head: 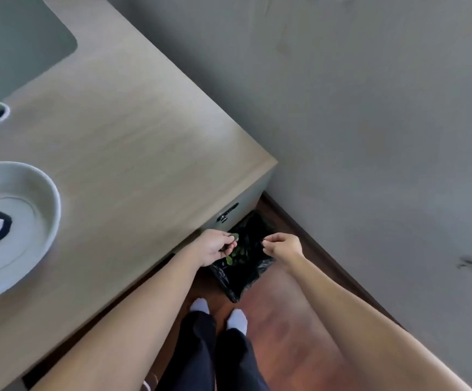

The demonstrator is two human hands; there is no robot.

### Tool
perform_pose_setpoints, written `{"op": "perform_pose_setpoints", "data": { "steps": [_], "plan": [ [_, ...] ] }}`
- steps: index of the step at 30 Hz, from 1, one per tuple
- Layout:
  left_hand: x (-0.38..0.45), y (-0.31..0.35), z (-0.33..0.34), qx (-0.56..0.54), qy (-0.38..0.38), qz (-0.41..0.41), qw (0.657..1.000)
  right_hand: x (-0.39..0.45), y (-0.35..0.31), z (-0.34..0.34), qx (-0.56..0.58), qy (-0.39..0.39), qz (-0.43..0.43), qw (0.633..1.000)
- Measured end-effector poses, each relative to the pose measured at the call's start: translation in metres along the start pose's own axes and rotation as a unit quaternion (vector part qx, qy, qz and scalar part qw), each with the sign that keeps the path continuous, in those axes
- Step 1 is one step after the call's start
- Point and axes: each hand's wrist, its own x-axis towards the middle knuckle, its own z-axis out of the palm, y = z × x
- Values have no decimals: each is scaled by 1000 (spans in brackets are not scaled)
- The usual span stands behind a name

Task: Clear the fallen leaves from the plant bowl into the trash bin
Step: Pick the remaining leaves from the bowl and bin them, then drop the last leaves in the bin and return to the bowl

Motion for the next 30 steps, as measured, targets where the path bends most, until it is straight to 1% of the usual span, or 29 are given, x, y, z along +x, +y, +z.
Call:
{"op": "perform_pose_setpoints", "data": {
  "steps": [3, 7, 9, 13, 17, 23, 26, 30],
  "plan": [
    [45, -16, 9, -6, 27, -39, 999, 28, 23, 8, 9, 24, 33, 999],
    [106, -37, 11, -13, 24, -87, 996, 69, 52, 25, 10, 44, 70, 997],
    [127, -45, 9, -16, 22, -100, 995, 83, 60, 32, 8, 52, 82, 995],
    [147, -52, 7, -30, 30, -101, 994, 101, 71, 37, 18, 50, 101, 993],
    [133, -44, 9, -28, 20, -109, 993, 90, 59, 32, 46, 43, 109, 992],
    [73, -6, 18, -23, 12, -80, 996, 47, 9, 19, 94, 28, 83, 992],
    [37, 20, 21, -20, 1, -49, 999, 23, -31, 12, 94, 19, 47, 994],
    [-20, 55, 17, -31, -29, 25, 999, -13, -91, 12, 78, -1, -20, 997]
  ]
}}
